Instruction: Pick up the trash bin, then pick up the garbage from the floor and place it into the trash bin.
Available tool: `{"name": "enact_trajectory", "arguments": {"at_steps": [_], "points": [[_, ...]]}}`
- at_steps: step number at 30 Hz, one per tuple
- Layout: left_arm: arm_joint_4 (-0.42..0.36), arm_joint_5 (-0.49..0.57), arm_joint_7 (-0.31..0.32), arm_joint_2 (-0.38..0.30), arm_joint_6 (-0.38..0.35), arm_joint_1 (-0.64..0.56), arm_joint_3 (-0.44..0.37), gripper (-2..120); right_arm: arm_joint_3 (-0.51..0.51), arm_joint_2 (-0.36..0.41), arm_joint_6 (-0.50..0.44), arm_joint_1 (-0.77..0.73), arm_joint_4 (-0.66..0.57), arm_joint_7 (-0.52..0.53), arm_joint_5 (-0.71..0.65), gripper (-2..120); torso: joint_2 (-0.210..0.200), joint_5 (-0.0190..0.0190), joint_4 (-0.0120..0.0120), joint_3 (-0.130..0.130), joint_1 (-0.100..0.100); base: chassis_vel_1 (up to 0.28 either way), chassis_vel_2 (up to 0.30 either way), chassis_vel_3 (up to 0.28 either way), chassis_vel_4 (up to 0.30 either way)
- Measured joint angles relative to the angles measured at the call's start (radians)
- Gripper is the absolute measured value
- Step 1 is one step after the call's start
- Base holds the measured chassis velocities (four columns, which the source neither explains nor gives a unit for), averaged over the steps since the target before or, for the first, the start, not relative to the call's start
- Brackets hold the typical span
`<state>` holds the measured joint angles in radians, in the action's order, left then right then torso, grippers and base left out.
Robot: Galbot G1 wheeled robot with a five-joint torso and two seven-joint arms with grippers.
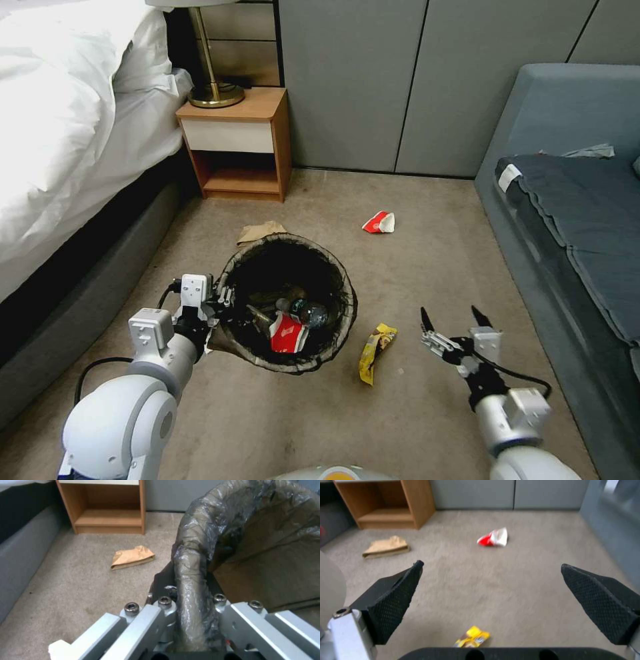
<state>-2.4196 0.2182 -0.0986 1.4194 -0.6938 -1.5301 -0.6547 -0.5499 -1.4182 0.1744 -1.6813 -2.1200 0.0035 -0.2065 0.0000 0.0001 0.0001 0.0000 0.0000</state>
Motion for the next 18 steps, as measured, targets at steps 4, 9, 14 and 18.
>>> {"name": "enact_trajectory", "arguments": {"at_steps": [4, 9, 14, 18], "points": [[-0.01, 0.003, 0.002, -0.001, -0.001, -0.003, -0.003, 3, 0.027, 0.02, 0.073, 0.088, 0.073, 0.021, -0.068, 100, 0.0, -0.0001, -0.0001, 0.0, 0.0, 0.0, 0.0, 0.0, 0.0], [-0.016, 0.004, 0.003, 0.002, -0.004, 0.0, 0.001, 3, 0.069, 0.043, 0.145, 0.192, 0.175, 0.049, -0.151, 100, 0.0, -0.0002, 0.0, 0.0, 0.0, 0.0, 0.0, 0.0, 0.0], [-0.016, 0.004, 0.004, 0.0, -0.01, 0.013, 0.011, 3, 0.117, 0.048, 0.195, 0.271, 0.277, 0.098, -0.225, 100, 0.0, -0.0001, -0.0001, 0.0, 0.0, 0.0, 0.0, 0.0, 0.0], [-0.016, 0.006, 0.004, -0.001, -0.015, 0.02, 0.013, 3, 0.143, 0.04, 0.217, 0.324, 0.359, 0.125, -0.261, 100, 0.0, -0.0001, -0.0001, 0.0, 0.0, 0.0, 0.0, 0.0, 0.0]]}}
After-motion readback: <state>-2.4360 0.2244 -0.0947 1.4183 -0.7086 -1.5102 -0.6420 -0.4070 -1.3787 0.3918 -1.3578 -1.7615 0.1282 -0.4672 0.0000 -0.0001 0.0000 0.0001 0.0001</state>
